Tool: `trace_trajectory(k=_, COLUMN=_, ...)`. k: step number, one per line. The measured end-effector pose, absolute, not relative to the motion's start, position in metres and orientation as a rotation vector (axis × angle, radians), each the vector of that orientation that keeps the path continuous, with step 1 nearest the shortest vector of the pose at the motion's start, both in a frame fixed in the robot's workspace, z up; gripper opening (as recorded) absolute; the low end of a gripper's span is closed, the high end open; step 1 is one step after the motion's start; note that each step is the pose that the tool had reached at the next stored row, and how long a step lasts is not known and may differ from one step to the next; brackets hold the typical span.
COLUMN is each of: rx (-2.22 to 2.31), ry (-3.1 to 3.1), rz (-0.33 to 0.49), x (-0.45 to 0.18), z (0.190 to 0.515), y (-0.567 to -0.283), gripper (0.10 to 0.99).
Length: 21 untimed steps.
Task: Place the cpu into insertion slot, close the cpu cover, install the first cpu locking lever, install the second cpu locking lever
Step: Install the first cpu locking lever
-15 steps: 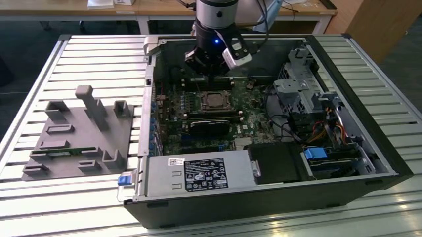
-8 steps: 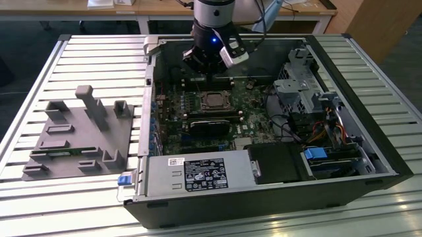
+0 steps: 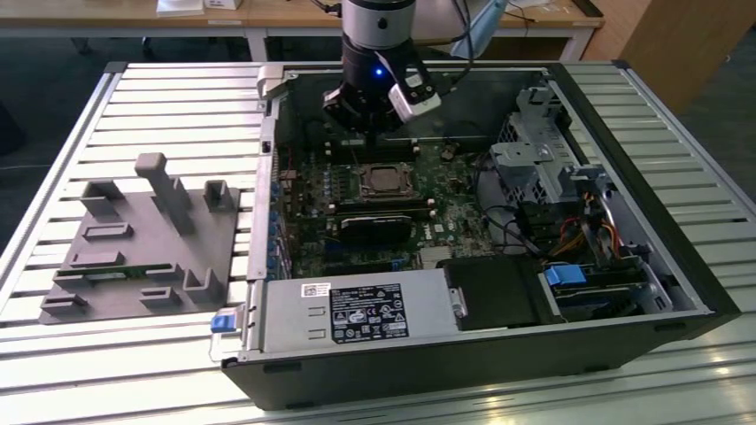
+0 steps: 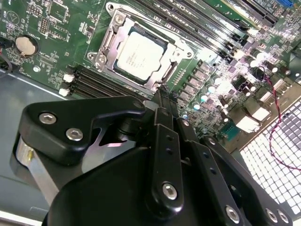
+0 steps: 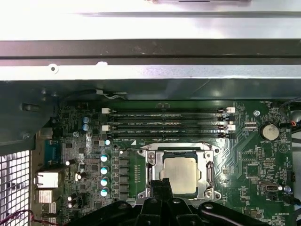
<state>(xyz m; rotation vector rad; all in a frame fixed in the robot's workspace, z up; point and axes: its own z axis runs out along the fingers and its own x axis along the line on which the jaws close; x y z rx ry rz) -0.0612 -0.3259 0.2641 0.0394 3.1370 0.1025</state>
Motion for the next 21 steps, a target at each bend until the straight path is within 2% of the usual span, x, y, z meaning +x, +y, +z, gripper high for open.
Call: trace_trajectory(k=21, rx=0.040, ry=3.137, rz=0.102, x=-0.075, z=0.264, y=-0.325, gripper=0.106)
